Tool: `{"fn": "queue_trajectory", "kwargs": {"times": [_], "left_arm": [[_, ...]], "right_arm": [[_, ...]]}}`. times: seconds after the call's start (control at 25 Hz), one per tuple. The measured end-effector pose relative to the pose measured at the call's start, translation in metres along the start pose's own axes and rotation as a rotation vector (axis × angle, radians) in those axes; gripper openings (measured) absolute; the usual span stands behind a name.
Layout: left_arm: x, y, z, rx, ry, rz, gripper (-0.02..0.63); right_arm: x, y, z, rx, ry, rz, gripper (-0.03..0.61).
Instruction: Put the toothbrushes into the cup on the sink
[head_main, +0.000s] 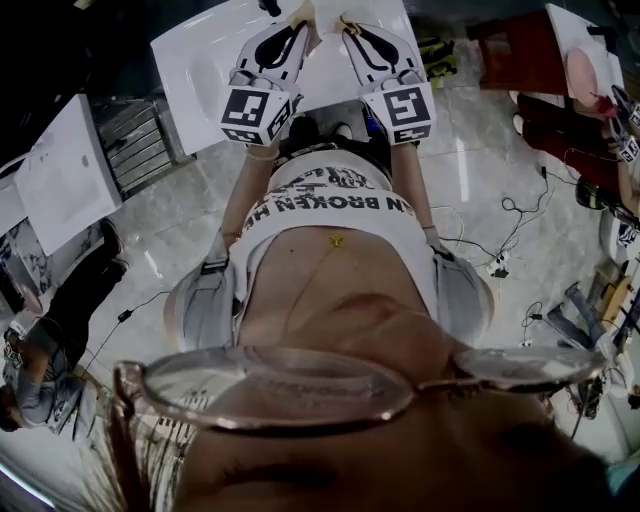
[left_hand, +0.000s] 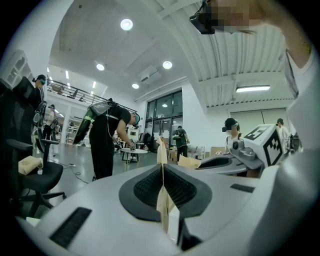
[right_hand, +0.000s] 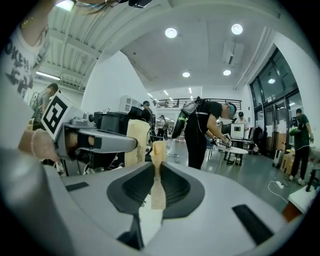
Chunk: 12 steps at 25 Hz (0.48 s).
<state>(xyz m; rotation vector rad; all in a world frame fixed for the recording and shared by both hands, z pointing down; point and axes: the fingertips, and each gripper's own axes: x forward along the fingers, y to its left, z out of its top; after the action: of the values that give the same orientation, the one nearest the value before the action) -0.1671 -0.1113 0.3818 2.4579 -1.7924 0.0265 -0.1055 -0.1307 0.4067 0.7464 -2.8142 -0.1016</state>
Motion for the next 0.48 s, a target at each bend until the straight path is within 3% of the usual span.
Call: {"fn": "queue_trajectory", "kwargs": {"times": [0.48], "left_arm": [[0.015,0.073,-0.019,-0.048,0.037,-0.081,0.021]], "right_arm": [[0.077,0.007,0.001,0.014,0.036,-0.041,0.057]]}}
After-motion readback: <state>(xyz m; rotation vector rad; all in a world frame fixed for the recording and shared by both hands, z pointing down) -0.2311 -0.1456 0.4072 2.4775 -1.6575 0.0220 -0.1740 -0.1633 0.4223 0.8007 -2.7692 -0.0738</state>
